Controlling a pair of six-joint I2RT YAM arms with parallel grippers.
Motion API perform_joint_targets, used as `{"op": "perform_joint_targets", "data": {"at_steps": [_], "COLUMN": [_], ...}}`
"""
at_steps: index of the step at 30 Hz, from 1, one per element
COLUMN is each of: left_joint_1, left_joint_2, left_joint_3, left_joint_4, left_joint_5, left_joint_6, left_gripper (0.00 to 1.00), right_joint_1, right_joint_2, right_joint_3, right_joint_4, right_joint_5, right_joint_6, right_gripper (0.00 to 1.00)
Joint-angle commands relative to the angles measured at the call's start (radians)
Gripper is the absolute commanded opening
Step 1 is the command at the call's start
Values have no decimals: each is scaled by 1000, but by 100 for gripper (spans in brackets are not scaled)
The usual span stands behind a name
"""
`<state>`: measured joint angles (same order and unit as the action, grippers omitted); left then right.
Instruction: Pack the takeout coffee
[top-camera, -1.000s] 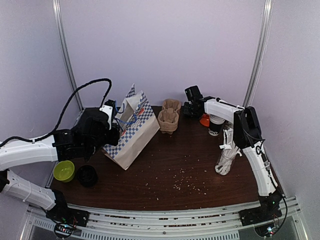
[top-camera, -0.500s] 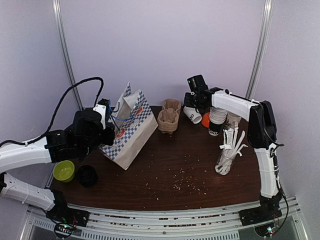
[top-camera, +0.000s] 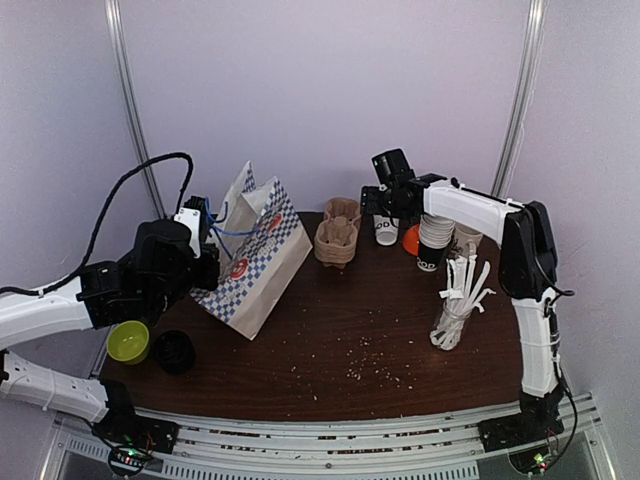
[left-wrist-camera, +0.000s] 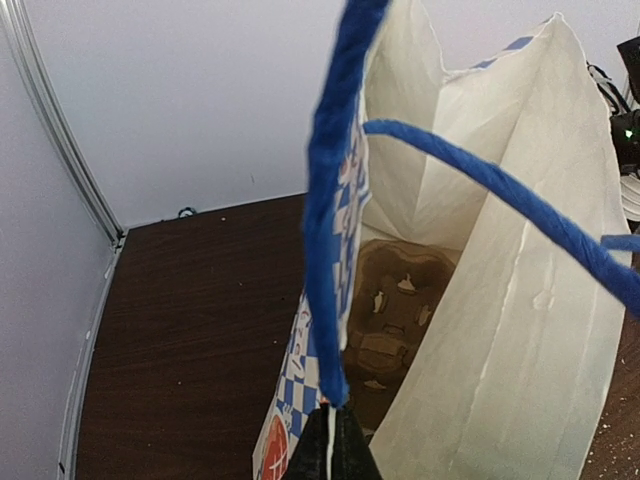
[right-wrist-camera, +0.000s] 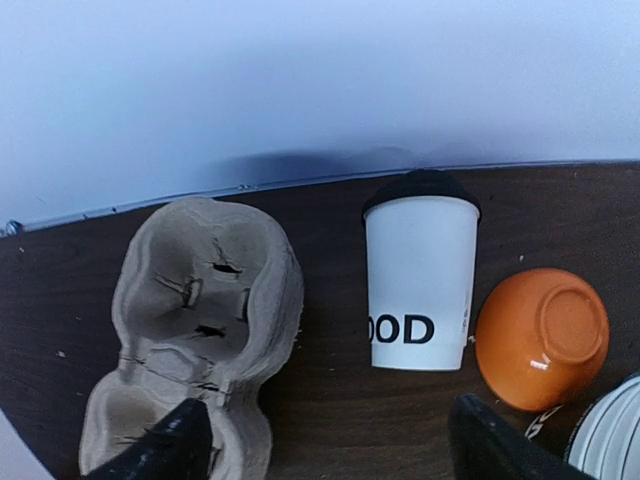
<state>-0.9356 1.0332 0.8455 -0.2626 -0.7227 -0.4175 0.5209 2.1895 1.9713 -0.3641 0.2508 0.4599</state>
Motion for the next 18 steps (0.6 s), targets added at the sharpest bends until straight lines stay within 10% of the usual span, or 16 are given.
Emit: {"op": "perform_joint_targets", "data": {"at_steps": [1, 18], "left_joint_1": [6, 6], "left_joint_2": [2, 44], "left_joint_3": [-10, -21], "left_joint_4": [3, 36], "left_joint_5": [-12, -7], "left_joint_6": [-21, -20], "left_gripper": [0, 0], "right_joint_1": [-10, -82], "right_joint_2": [107, 236], "right_joint_3": [127, 187], "right_joint_4": [-79, -88], "right_joint_5": [67, 140], "right_joint_6": [-25, 48], "right_gripper": [89, 91]}}
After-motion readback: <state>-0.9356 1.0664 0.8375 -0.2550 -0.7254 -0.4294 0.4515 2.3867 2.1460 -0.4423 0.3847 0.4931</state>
